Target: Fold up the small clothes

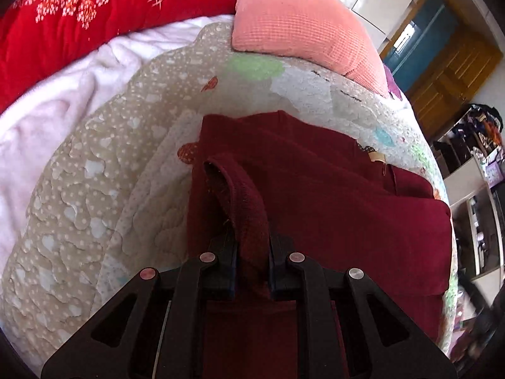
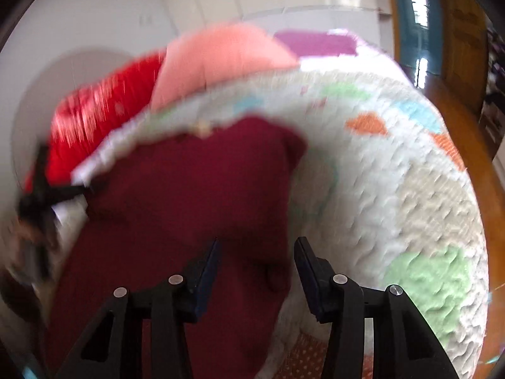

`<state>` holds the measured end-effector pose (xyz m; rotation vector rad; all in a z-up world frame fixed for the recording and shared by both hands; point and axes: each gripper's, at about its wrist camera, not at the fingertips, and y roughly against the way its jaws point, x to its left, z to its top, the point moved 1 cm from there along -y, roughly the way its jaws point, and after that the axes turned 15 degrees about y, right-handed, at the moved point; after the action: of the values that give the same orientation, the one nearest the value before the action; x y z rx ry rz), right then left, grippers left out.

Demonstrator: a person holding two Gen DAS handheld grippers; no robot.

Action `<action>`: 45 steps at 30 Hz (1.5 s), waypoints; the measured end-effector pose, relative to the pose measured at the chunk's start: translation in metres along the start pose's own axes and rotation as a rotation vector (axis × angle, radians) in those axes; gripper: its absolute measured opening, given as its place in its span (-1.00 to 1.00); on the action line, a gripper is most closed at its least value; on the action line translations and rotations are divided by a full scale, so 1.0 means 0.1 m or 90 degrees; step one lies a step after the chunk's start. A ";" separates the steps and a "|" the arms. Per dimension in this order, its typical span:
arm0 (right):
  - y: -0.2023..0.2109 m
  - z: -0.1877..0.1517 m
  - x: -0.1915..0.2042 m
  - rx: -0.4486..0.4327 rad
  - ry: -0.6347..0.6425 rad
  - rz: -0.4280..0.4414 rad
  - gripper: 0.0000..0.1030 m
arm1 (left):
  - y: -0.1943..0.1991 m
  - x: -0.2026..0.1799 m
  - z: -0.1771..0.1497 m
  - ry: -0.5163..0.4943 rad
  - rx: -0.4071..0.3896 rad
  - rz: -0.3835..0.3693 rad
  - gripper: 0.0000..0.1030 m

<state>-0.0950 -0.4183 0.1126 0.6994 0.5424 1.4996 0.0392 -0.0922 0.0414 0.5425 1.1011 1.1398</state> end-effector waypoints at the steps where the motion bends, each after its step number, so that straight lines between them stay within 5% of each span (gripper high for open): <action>1: 0.03 0.06 -0.04 -0.014 -0.006 -0.011 -0.09 | 0.01 -0.02 -0.01 -0.005 -0.003 0.003 -0.75; 4: -0.10 0.25 -0.24 -0.019 -0.027 -0.053 -0.09 | 0.02 0.00 -0.02 -0.006 -0.001 0.001 -0.75; 7: -0.40 0.34 -0.48 -0.001 -0.084 -0.043 -0.10 | 0.00 0.09 -0.05 0.025 0.009 -0.025 -0.75; 11: -0.57 0.37 -0.72 -0.006 -0.161 -0.006 -0.37 | 0.01 0.14 -0.04 0.040 0.011 -0.049 -0.75; 17: -0.80 0.44 -0.65 0.020 -0.119 0.058 -0.47 | 0.00 0.11 -0.08 0.024 -0.003 -0.042 -0.75; 18: -0.85 0.45 -0.65 0.022 -0.116 0.047 -0.79 | -0.01 0.11 -0.07 0.023 -0.002 -0.044 -0.74; 19: -0.89 0.48 -0.65 0.024 -0.112 0.037 -0.84 | -0.01 0.11 -0.06 0.024 0.000 -0.045 -0.74; 25: -1.01 0.75 -0.54 0.022 -0.023 -0.085 -0.86 | -0.03 0.09 -0.05 0.024 0.002 -0.038 -0.72; 30: -0.88 0.55 -0.90 -0.006 -0.173 -0.042 -0.86 | 0.00 0.09 -0.06 0.018 -0.001 -0.035 -0.68; 33: -0.68 0.50 -0.98 -0.003 -0.165 -0.147 -0.86 | 0.11 0.04 -0.09 -0.003 -0.017 -0.027 -0.67; 36: -0.37 0.50 -1.01 -0.051 -0.182 -0.081 -0.86 | 0.28 -0.03 -0.13 -0.020 -0.064 -0.027 -0.62; 39: -0.27 0.58 -0.54 -0.044 -0.051 -0.045 -0.86 | 0.33 -0.08 -0.16 -0.022 -0.087 -0.040 -0.54; 43: -0.40 0.58 -0.14 -0.040 0.006 0.038 -0.86 | 0.18 -0.12 -0.21 -0.016 -0.063 -0.043 -0.43; 45: -0.58 0.55 0.01 -0.006 0.046 0.020 -0.86 | 0.08 -0.08 -0.22 -0.012 -0.050 -0.028 -0.43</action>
<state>-0.0149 -0.4191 0.1099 0.6519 0.5812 1.5610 0.0162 -0.1005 0.0429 0.4647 1.0435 1.1320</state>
